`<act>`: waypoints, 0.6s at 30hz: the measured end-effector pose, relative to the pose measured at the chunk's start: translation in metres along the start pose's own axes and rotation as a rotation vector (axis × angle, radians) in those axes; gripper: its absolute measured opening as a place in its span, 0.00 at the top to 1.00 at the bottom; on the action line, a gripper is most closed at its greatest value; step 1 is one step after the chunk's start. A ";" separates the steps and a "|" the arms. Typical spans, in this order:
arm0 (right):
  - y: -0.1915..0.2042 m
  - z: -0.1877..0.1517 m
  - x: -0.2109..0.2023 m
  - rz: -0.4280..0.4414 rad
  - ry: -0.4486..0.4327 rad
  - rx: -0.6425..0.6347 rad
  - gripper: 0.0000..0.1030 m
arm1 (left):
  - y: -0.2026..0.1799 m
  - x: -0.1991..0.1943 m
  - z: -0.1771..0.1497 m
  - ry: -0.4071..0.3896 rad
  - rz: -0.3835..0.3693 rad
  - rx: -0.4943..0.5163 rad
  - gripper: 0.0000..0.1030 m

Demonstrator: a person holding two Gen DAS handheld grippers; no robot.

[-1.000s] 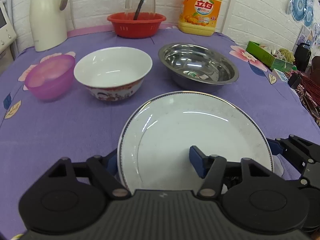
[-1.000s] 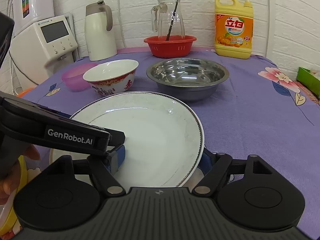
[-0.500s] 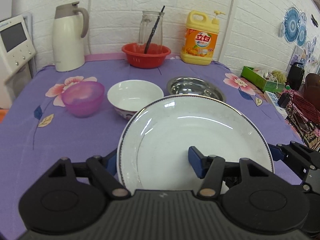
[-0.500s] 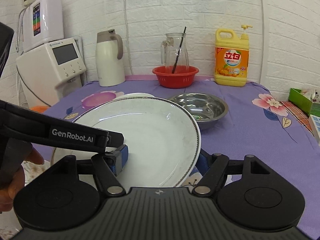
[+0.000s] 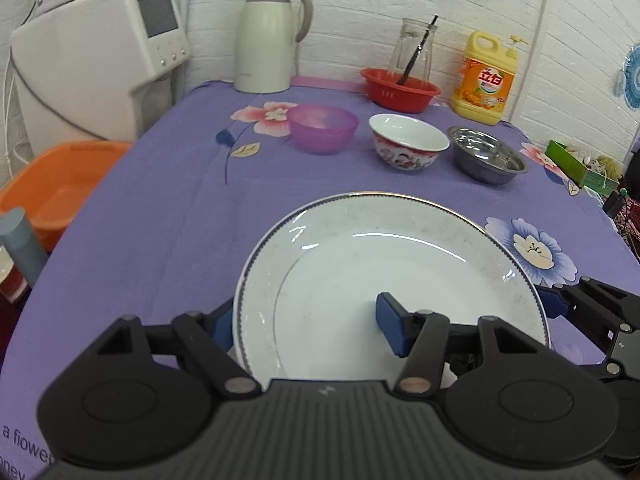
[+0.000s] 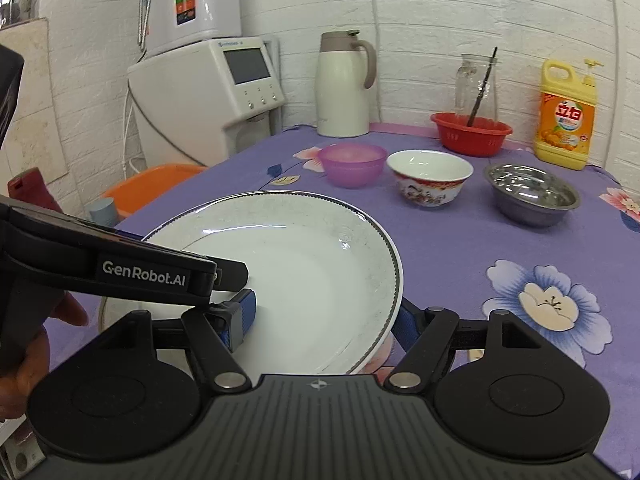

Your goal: Organize plates and bowls

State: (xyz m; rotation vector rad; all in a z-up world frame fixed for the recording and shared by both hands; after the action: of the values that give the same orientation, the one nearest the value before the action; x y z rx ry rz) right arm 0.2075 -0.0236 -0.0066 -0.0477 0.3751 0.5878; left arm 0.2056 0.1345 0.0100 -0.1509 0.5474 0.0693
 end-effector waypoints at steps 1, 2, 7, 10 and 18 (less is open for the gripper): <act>0.004 -0.001 0.001 0.006 0.007 -0.005 0.00 | 0.003 -0.001 -0.003 0.002 0.002 -0.013 0.43; 0.007 -0.003 0.001 0.010 0.012 -0.011 0.00 | 0.005 -0.002 -0.006 -0.002 0.002 -0.019 0.43; 0.015 -0.009 0.000 0.010 0.028 -0.030 0.00 | 0.004 -0.004 -0.014 -0.021 0.019 0.005 0.43; 0.015 -0.013 0.002 0.009 0.041 -0.024 0.00 | 0.006 0.001 -0.018 -0.006 0.011 -0.003 0.43; 0.018 -0.018 0.003 0.022 0.037 -0.023 0.00 | 0.015 0.007 -0.023 -0.009 -0.032 -0.050 0.35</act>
State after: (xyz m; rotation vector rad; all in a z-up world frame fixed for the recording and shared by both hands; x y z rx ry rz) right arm 0.1939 -0.0096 -0.0229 -0.0770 0.4056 0.6142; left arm 0.1979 0.1454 -0.0150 -0.2082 0.5343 0.0522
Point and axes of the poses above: each gripper's, at about its wrist camera, not at the fingertips, and x roughly the way its jaws point, y to its left, z to its top, the point moved 1 cm from there along x, roughly the way its jaws point, and after that the axes turned 9 degrees about -y, right-handed, at the moved point
